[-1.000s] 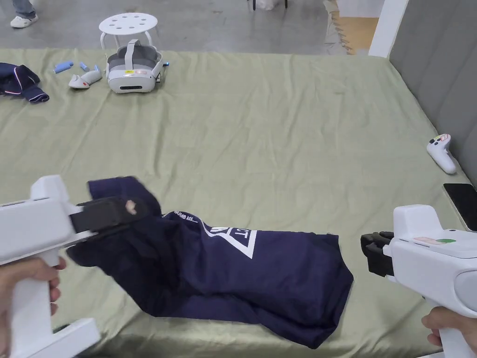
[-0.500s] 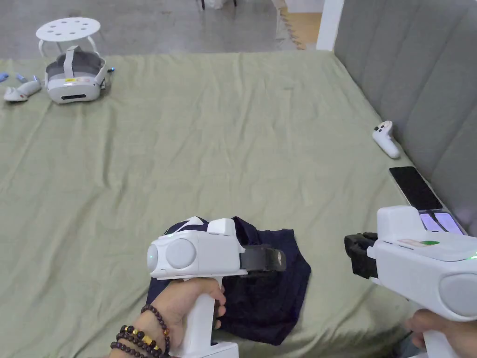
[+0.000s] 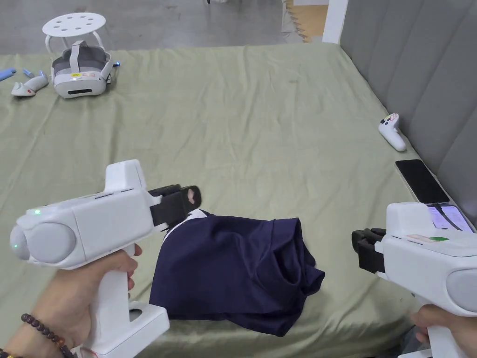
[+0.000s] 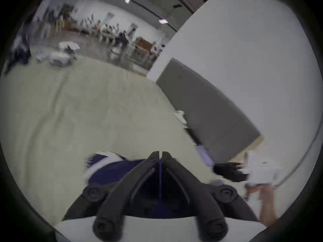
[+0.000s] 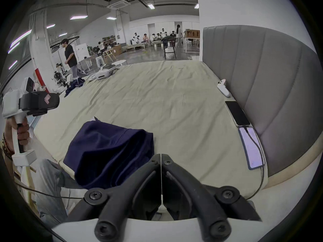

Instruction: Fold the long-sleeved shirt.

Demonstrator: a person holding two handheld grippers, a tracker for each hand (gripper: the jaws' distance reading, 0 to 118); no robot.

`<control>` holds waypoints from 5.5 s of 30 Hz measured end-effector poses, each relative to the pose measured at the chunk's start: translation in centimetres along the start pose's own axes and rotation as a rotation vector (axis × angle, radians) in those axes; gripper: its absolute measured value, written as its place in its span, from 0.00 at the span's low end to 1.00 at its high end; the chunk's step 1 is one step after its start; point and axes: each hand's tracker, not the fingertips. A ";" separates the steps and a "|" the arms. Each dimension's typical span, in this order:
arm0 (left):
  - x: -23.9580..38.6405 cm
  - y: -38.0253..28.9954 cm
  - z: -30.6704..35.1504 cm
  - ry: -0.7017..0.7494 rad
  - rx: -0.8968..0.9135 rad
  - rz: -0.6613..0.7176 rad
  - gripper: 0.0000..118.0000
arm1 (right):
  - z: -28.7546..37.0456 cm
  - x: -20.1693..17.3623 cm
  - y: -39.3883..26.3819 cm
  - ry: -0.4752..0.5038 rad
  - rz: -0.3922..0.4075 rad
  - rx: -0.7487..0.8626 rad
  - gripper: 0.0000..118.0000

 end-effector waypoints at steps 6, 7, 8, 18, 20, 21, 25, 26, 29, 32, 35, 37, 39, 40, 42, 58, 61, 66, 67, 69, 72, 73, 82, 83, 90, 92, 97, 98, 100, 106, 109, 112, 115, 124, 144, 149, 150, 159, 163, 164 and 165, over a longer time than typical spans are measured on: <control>2.7 -4.6 -4.8 0.193 -0.081 -0.230 0.05 | -0.2 -1.2 0.1 0.020 0.022 -0.006 0.00; 3.3 -5.5 -5.9 0.180 -0.095 -0.244 0.05 | -0.3 -1.2 0.1 0.022 0.024 -0.007 0.00; 3.9 -6.5 -7.1 0.181 -0.123 -0.264 0.05 | -0.4 -1.2 0.0 0.023 0.025 -0.009 0.00; 12.3 -14.7 -17.7 0.049 -0.296 -0.270 0.04 | 0.6 0.3 -1.0 -0.025 0.001 -0.026 0.00; 12.3 -15.2 -19.2 0.051 -0.295 -0.250 0.04 | 0.9 0.6 -1.2 -0.030 -0.007 -0.027 0.00; 12.2 -15.4 -19.6 0.051 -0.291 -0.245 0.04 | 1.1 0.8 -1.3 -0.034 -0.011 -0.027 0.00; 11.7 -13.4 -18.8 -0.014 -0.306 -0.109 0.04 | 1.4 0.9 -1.3 -0.041 -0.027 -0.030 0.00; 11.2 -12.6 -17.5 -0.055 -0.277 -0.068 0.04 | 1.2 0.9 -1.1 -0.040 -0.033 -0.030 0.00; 9.2 -9.9 -13.6 -0.088 -0.169 -0.007 0.04 | 1.0 -0.2 -0.1 0.046 -0.057 -0.013 0.00; 5.9 -7.6 -9.2 -0.057 -0.095 0.024 0.04 | -0.8 -1.6 1.0 0.185 -0.102 0.012 0.00; 2.2 -6.3 -5.4 0.019 -0.057 0.084 0.04 | -3.6 -3.8 1.7 0.250 -0.092 -0.015 0.00; -0.4 -5.9 -3.6 0.059 -0.030 0.113 0.04 | -5.7 -5.1 1.8 0.285 -0.096 -0.053 0.00; -2.7 -6.0 -2.1 0.085 -0.020 0.166 0.04 | -8.0 -5.9 1.4 0.338 -0.144 -0.095 0.00; -3.8 -6.1 -1.6 0.092 -0.018 0.199 0.04 | -9.0 -6.0 1.0 0.364 -0.166 -0.116 0.00; -5.6 -6.6 -0.8 0.098 -0.017 0.224 0.04 | -10.9 -6.0 0.1 0.389 -0.196 -0.173 0.00; -13.9 -9.9 -6.8 -0.104 -0.141 0.653 0.92 | -13.8 -2.9 -3.1 0.338 -0.262 -0.273 0.00; -13.3 -10.7 -9.7 -0.177 -0.213 0.706 0.87 | -13.8 -2.9 -3.2 0.331 -0.259 -0.272 0.00; -9.5 -10.3 -11.4 -0.006 -0.219 0.463 0.30 | -13.7 -3.0 -3.2 0.317 -0.263 -0.268 0.00; -9.0 -10.3 -11.1 -0.036 -0.217 0.412 0.27 | -13.7 -3.0 -3.1 0.324 -0.267 -0.267 0.00; -9.1 -9.7 -10.2 -0.067 -0.205 0.442 0.24 | -13.4 -3.5 -2.9 0.305 -0.256 -0.274 0.00; -9.4 -8.7 -9.1 -0.075 -0.184 0.393 0.20 | -12.8 -5.1 -1.8 0.319 -0.236 -0.266 0.00; -9.5 -8.4 -8.8 -0.072 -0.178 0.390 0.20 | -12.6 -5.9 -1.3 0.323 -0.214 -0.258 0.00; -16.3 -3.8 -0.7 -0.029 -0.114 0.338 0.20 | -9.9 -18.8 6.6 0.375 0.008 -0.003 0.00; -18.0 -3.2 0.8 -0.009 -0.113 0.326 0.20 | -10.0 -20.9 7.4 0.381 0.045 0.023 0.00; -32.4 1.6 12.5 0.159 -0.106 0.273 0.20 | -14.7 -37.8 10.5 0.428 0.243 0.157 0.00; -37.2 2.5 15.4 0.235 -0.101 0.264 0.20 | -17.1 -43.1 10.4 0.439 0.286 0.193 0.00; -46.8 3.0 20.9 0.368 -0.100 0.334 0.20 | -22.0 -52.3 9.9 0.515 0.315 0.194 0.00; -47.8 2.9 21.5 0.404 -0.099 0.352 0.23 | -22.6 -53.5 9.8 0.540 0.321 0.191 0.00; -48.7 3.0 22.0 0.553 -0.051 0.341 0.66 | -23.4 -55.0 9.7 0.587 0.344 0.177 0.00; -46.2 5.3 23.7 0.619 0.090 0.309 0.92 | -21.5 -52.9 10.9 0.593 0.344 0.174 0.00; -42.7 7.0 23.0 0.651 0.125 0.195 0.69 | -19.0 -49.5 12.4 0.573 0.328 0.213 0.00; -35.4 8.5 20.8 0.597 0.210 0.047 0.06 | -14.8 -44.3 14.4 0.511 0.301 0.310 0.00; -26.7 9.7 18.2 0.538 0.353 -0.075 0.03 | -10.0 -38.0 16.2 0.465 0.265 0.396 0.00; -4.3 7.7 8.3 0.470 0.653 -0.282 0.03 | 0.9 -17.9 16.8 0.154 0.202 0.644 0.00; 3.5 -4.1 -0.7 0.498 0.562 -0.359 0.03 | 1.3 -5.4 4.5 -0.240 0.094 0.759 0.00; 3.1 -4.2 -0.5 0.509 0.555 -0.366 0.03 | 0.5 -5.6 4.2 -0.226 0.079 0.732 0.00; 3.0 -4.2 -0.6 0.513 0.555 -0.368 0.03 | 0.4 -5.7 4.2 -0.227 0.084 0.728 0.00; 2.4 -4.1 -0.4 0.527 0.551 -0.351 0.17 | -0.3 -6.3 4.6 -0.220 0.096 0.725 0.00; 2.4 -3.8 -0.2 0.513 0.546 -0.346 0.71 | -0.6 -6.1 4.9 -0.206 0.096 0.718 0.54; 2.3 -3.8 -0.2 0.502 0.551 -0.339 0.80 | -0.7 -6.2 4.9 -0.208 0.095 0.720 0.67; 2.3 -3.7 -0.2 0.491 0.554 -0.337 0.92 | -0.9 -6.4 4.9 -0.220 0.096 0.723 0.88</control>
